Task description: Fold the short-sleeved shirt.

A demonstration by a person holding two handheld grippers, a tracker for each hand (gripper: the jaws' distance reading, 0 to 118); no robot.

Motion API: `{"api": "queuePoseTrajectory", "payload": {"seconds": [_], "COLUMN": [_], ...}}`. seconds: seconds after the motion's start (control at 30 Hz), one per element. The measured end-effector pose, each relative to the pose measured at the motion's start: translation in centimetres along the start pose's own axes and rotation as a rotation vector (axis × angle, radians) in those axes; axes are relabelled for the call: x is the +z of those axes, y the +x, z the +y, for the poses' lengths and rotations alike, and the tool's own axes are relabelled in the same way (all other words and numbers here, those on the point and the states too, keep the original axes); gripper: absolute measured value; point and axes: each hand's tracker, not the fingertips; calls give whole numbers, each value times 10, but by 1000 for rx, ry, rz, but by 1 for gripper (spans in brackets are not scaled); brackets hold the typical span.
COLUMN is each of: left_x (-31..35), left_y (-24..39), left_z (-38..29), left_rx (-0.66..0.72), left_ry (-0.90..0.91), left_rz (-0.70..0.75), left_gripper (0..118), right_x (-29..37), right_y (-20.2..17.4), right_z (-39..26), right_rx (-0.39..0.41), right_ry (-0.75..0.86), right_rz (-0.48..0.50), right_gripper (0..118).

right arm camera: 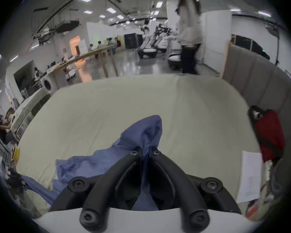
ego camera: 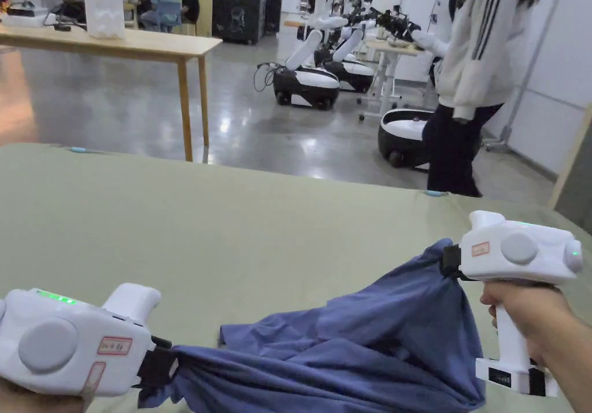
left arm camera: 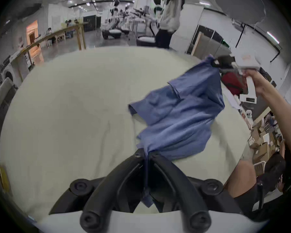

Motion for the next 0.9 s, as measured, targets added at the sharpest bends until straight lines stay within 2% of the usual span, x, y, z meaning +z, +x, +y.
{"api": "queuePoseTrajectory", "payload": {"seconds": [0.2, 0.47, 0.57, 0.7, 0.83, 0.9], "left_x": [74, 185, 213, 240, 251, 256], "left_y": [-11, -29, -28, -21, -13, -15], "left_z": [43, 91, 109, 133, 147, 157], "left_rx": [9, 86, 106, 99, 105, 124], "left_ry": [142, 321, 370, 437, 468, 487], "left_rz": [65, 133, 129, 142, 167, 168], "left_gripper": [0, 0, 0, 0, 0, 0], "right_x": [93, 213, 249, 293, 304, 297], "right_y": [52, 96, 99, 80, 72, 80], "right_z": [24, 46, 56, 60, 72, 88], "right_rx": [-52, -167, -177, -185, -177, -188], "right_ry": [123, 283, 358, 421, 452, 469], "right_rz": [-94, -126, -114, -91, -96, -81], "right_gripper": [8, 8, 8, 8, 8, 8]}}
